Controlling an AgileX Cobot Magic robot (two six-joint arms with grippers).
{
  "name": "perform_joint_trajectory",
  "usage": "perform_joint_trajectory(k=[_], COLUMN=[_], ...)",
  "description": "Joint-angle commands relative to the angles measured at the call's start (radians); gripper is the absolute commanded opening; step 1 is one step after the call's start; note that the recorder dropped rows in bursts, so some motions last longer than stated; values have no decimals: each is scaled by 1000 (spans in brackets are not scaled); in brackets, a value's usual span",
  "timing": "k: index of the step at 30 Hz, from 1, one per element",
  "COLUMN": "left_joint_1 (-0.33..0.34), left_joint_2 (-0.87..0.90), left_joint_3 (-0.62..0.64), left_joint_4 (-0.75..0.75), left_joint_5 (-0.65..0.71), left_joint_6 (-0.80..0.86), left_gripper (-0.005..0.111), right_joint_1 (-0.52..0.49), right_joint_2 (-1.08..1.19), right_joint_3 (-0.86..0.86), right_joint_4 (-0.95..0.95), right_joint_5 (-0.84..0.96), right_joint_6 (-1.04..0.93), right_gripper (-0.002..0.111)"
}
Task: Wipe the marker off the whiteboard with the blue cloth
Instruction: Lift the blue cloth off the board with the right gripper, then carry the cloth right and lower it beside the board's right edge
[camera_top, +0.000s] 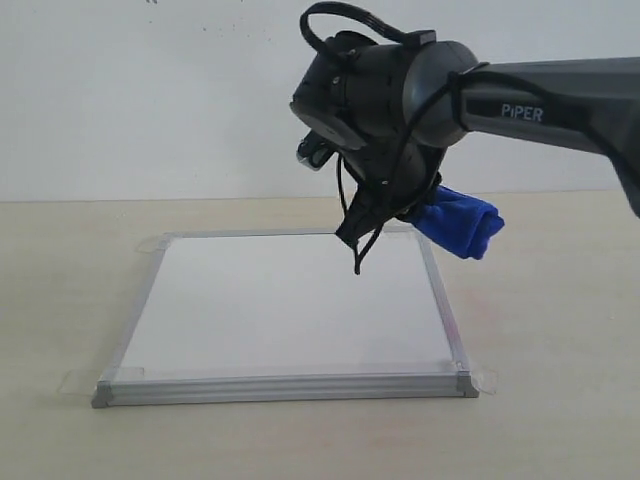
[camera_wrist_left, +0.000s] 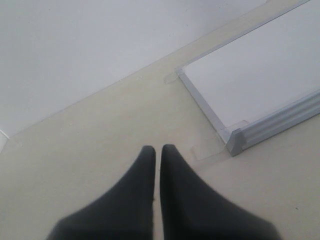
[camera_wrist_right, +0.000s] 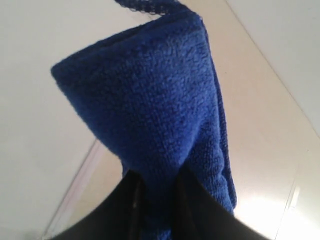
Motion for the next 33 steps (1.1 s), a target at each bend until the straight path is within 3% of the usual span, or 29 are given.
perform_joint_trajectory(k=[1, 8, 12, 16, 28, 33], left_joint_1=[-2, -2, -2, -2, -2, -2], left_joint_2=[-3, -3, -3, -3, -3, -3], left_joint_3=[3, 3, 3, 3, 3, 3], left_joint_4=[-2, -2, -2, -2, -2, -2], left_joint_5=[-3, -3, -3, -3, -4, -4], left_joint_6=[5, 5, 5, 5, 5, 5], left_gripper=[4, 4, 4, 4, 4, 4], right_joint_1=[-73, -175, -218, -251, -484, -490], right_joint_2=[-36, -113, -148, -181, -185, -185], right_joint_3=[6, 73, 203, 324, 345, 343], right_joint_4=[-7, 95, 119, 145, 804, 804], right_joint_5=[9, 9, 9, -103, -337, -352], right_joint_6=[16, 5, 16, 86, 15, 5], right_gripper=[0, 0, 0, 0, 0, 0])
